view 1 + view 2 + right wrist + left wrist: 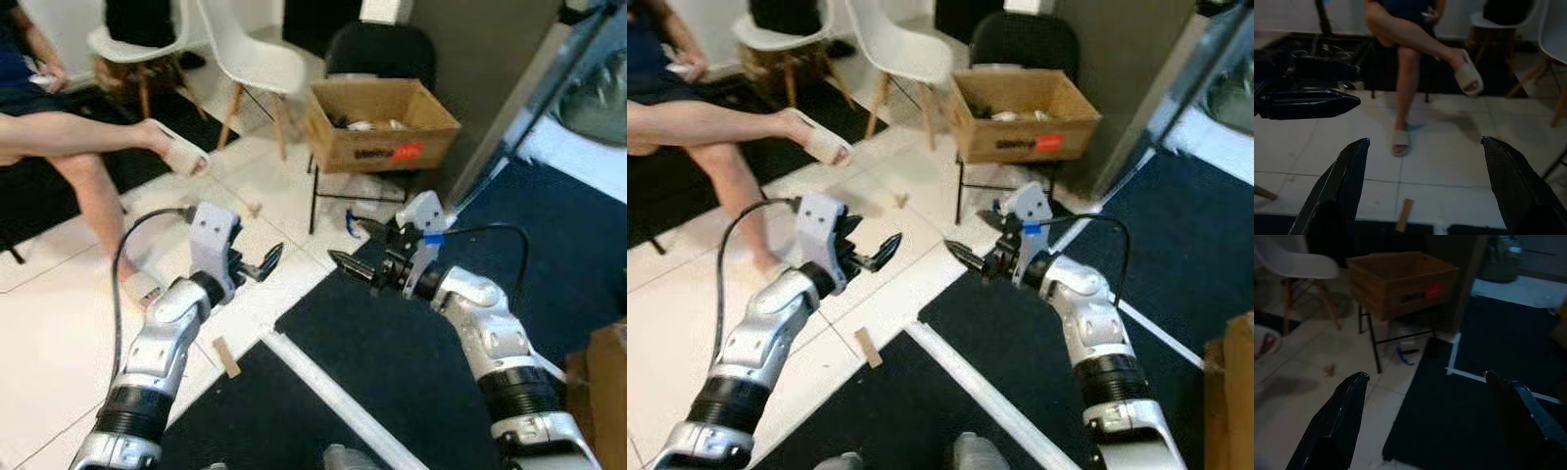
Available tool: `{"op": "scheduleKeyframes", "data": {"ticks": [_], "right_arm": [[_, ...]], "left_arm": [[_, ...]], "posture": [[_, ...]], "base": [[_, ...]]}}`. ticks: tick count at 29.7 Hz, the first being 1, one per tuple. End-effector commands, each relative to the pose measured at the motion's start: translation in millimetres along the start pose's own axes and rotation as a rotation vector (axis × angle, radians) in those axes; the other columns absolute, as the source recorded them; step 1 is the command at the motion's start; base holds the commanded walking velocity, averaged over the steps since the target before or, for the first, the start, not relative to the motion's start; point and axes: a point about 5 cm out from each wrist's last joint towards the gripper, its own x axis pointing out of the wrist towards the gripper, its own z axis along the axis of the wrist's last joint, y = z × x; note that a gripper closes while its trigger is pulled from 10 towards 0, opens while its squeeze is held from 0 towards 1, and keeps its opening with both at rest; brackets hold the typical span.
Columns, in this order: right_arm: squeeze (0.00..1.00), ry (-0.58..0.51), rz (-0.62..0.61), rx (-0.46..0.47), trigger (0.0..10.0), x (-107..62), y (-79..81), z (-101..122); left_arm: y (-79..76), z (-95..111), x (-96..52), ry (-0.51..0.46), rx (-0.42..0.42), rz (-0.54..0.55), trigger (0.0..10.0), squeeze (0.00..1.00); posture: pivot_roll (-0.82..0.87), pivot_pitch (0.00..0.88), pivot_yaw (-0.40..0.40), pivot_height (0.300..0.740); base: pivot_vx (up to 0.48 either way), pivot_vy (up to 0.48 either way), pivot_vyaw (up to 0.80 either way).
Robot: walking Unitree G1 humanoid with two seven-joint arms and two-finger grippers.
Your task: Picking trash to rubbish bin
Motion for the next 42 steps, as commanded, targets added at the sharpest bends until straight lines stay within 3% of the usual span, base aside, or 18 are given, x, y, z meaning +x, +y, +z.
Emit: {"op": "scheduleKeyframes", "data": {"ticks": [1,14,26,30,42], "right_arm": [[0.00,-0.018,-0.011,0.006,10.0,-4.4,-1.4,0],[0.00,-0.057,0.042,0.011,10.0,-1.7,6.9,4],[0.00,-0.053,0.050,0.019,10.0,-2.4,7.4,3],[0.00,-0.046,0.052,0.045,10.0,-0.6,7.1,-2],[0.00,-0.052,0.057,0.067,10.0,1.4,5.9,-3]], "left_arm": [[-8.7,-4,3.0,-0.007,-0.032,-0.025,10.0,0.00],[-16.9,8,9.0,-0.091,-0.037,-0.090,10.0,0.00],[-20.3,11,14.0,-0.116,-0.008,-0.107,10.0,0.00],[-19.8,11,22.2,-0.116,-0.013,-0.117,10.0,0.00],[-21.1,10,26.0,-0.127,-0.042,-0.157,10.0,0.00]], "posture": [[-0.05,0.000,-0.059,0.740],[-0.06,0.000,-0.060,0.740],[-0.06,0.000,-0.062,0.740],[-0.06,0.000,-0.065,0.740],[-0.09,0.000,-0.065,0.740]], "base": [[-0.296,0.000,0.77],[0.000,0.000,0.73],[0.000,0.000,0.73],[0.000,0.000,0.73],[0.000,0.000,0.73]]}}
